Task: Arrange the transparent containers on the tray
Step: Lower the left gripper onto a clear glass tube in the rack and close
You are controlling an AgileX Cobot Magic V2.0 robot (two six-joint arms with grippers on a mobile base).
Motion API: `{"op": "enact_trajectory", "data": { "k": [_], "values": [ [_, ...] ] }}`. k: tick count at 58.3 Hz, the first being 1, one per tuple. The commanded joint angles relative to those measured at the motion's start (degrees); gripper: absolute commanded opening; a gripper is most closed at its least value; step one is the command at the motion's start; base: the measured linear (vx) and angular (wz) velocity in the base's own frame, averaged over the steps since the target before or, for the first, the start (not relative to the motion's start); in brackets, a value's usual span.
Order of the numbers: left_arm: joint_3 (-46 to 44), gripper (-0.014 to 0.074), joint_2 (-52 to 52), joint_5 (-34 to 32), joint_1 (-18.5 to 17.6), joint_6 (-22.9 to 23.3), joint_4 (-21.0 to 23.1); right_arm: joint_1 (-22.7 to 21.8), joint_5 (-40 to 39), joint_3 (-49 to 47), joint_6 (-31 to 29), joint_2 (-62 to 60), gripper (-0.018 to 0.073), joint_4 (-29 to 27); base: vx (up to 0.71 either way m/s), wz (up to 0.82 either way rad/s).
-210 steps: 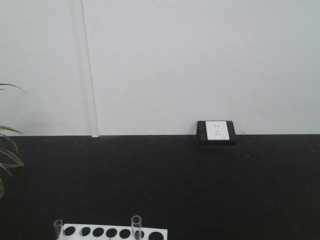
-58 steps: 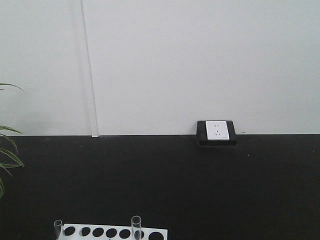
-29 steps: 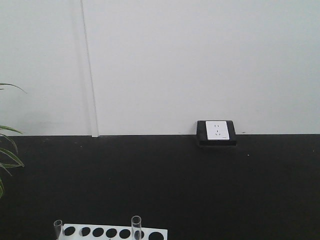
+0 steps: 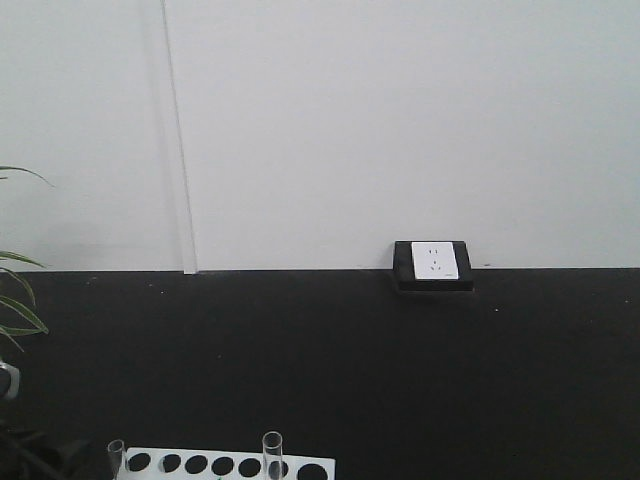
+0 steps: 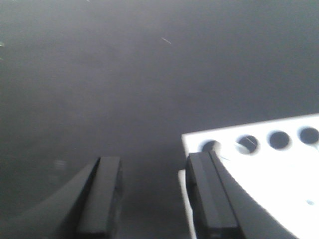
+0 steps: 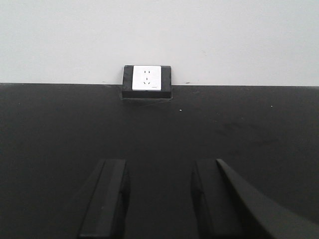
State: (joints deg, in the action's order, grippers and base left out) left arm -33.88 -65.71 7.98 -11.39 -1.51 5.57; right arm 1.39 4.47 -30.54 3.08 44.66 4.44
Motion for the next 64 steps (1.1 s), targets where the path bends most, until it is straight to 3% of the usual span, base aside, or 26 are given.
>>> {"op": "enact_trajectory", "data": {
  "k": [1, 26, 50, 59, 64],
  "values": [
    [0.43, 0.0433, 1.0, -4.12, -1.68, 0.41, 2.14, -0.18, -4.8, -2.04, -0.24, -0.02, 0.0389, 0.14, 0.0, 0.0],
    [12.43, 0.0433, 0.9, -22.16, -5.21, 0.41, 3.9, -0.18, -4.8, -2.04, -0.24, -0.02, 0.0389, 0.14, 0.0, 0.0],
    [12.61, 0.0433, -6.69, -37.03, -5.87, 0.38, -5.57, -0.18, -4.8, -2.04, -0.24, -0.02, 0.0389, 0.14, 0.0, 0.0],
    [12.46, 0.0433, -11.49, -45.82, -5.87, 0.5, -5.57, -0.18, -4.16, -2.04, -0.24, -0.02, 0.0389, 0.14, 0.0, 0.0],
    [12.23, 0.0433, -13.83, -49.37, -5.87, 3.23, -5.57, -0.18, -4.02, -2.04, -0.24, -0.02, 0.0389, 0.14, 0.0, 0.0]
  ]
}}
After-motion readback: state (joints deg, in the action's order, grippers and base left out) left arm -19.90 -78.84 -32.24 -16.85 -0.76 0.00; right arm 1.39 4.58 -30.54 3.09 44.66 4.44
